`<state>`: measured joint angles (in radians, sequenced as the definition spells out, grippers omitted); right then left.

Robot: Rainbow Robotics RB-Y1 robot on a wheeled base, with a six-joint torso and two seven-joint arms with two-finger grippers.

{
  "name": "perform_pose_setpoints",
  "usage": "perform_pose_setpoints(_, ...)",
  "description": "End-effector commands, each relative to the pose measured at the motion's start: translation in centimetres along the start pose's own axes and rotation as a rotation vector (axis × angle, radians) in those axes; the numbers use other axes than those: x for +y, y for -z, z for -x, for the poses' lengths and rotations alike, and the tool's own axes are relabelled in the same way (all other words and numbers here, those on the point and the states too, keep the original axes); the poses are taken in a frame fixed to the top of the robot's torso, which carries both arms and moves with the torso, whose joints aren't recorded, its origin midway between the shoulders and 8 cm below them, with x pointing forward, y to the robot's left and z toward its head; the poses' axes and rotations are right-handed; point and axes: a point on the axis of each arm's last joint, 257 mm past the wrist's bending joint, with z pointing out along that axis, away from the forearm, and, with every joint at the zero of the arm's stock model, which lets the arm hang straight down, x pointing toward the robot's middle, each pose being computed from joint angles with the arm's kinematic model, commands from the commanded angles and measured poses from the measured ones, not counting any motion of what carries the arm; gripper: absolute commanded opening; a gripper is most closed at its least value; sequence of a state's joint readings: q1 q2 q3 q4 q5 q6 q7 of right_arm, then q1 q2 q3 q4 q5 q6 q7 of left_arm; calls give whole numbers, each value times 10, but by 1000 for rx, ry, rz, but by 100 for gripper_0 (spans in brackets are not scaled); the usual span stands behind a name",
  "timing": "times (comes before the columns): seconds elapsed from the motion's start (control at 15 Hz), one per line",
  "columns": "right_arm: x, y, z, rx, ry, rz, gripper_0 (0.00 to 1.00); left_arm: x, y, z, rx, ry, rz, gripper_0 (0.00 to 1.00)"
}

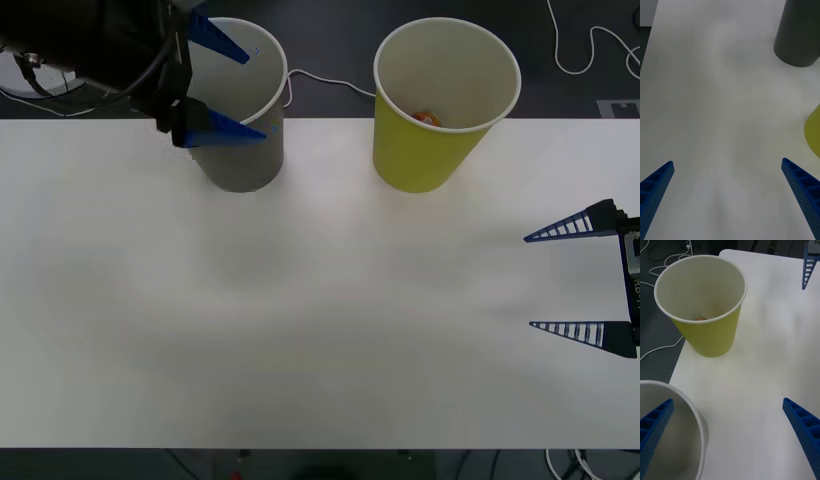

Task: Put the can into the green bin and the plastic bottle into the gray bin

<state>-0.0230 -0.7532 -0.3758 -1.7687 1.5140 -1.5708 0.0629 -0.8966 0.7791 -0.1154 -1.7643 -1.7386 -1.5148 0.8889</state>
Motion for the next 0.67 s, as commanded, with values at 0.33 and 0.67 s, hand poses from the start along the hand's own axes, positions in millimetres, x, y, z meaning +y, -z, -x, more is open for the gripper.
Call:
perform_pose_setpoints(0.33, 0, 0, 0, 0, 0, 0, 100, -10, 37, -76, -7, -74, 15, 100)
perform_pose_setpoints(0.67, 0, 0, 0, 0, 0, 0, 100, -26, 52, -121, -3, -137, 46, 100)
